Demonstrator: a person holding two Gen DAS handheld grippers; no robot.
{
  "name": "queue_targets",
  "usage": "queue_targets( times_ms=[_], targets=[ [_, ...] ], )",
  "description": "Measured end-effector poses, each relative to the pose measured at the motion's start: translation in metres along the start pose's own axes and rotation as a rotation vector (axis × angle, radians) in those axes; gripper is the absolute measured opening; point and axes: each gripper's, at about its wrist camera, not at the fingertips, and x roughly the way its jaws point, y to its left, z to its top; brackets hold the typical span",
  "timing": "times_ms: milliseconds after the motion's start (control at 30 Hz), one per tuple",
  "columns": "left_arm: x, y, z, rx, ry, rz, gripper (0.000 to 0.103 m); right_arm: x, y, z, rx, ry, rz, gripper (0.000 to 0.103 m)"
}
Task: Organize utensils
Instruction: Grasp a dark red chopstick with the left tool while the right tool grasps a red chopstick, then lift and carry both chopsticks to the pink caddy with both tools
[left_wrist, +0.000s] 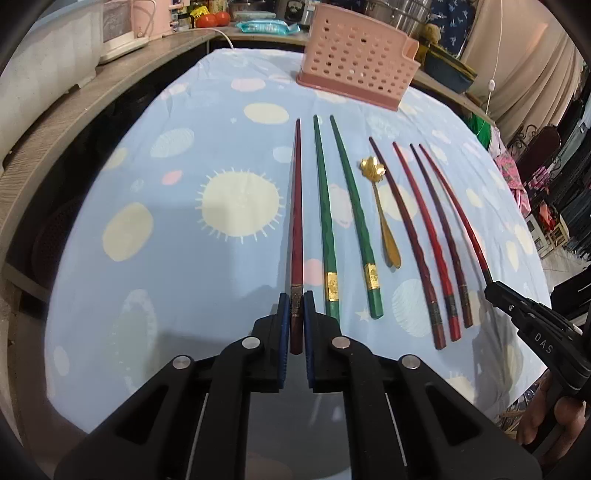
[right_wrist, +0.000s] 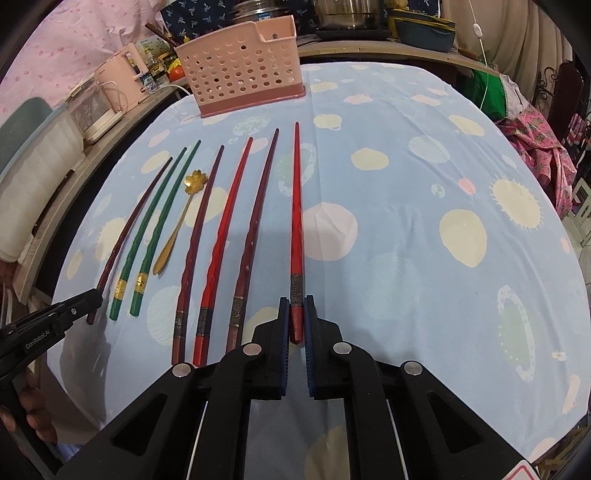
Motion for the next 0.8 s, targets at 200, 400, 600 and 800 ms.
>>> queue_targets(
  times_ms=[200,400,600,800],
  targets=[
    [-0.021,0.001,0.009,-0.018,-0.048,-0.009,0.007,-0.024,-0.003,0.007,0.015,-0.058,0.019,0.007],
    [-0.049,0.000,0.025,-0.029,-0.123,-0.027,0.007,-0.048,-0.007,0.021,0.035,-0.123,0.041,0.007],
    [-0.075,0.002,0.053,-0.038,-0.207,-0.037,0.007,-0.072,-0.012,0.043,0.066,-0.190,0.076,0.007],
    [-0.091,0.003,0.082,-0.033,-0.278,-0.024,0.007,-0.094,-0.014,0.071,0.071,-0.267,0.081,0.007]
  ],
)
